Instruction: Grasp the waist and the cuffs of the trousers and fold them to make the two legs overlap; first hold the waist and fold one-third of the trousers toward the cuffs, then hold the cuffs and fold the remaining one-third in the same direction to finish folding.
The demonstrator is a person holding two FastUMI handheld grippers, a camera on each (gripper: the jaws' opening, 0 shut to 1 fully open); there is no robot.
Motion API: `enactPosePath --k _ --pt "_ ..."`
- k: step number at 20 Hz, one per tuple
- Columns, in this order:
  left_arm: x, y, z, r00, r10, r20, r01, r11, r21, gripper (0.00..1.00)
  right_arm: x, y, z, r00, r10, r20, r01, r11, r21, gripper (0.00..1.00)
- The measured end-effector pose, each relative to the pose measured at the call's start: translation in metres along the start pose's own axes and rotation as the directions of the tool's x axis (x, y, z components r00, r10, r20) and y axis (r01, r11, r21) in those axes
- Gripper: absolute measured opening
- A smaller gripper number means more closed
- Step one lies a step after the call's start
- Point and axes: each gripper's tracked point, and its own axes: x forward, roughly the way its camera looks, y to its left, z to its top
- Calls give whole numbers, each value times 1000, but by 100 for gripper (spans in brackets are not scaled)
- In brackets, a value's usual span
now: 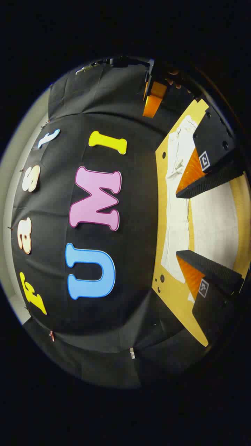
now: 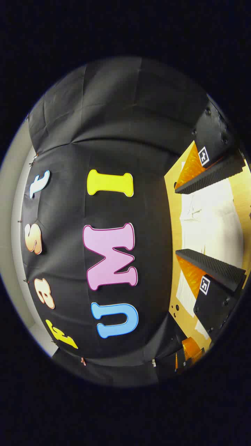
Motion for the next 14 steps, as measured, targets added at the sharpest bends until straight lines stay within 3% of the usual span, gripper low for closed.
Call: enactPosePath --k 7,14 --pt "14 -30 -4 995 -100 -19 101 993 54 95 4 -9 -2 1000 -21 -3 20 999 -31 98" --pt "25 -28 2 995 -102 -4 102 991 83 96 7 -16 -3 1000 -29 10 29 996 -90 98"
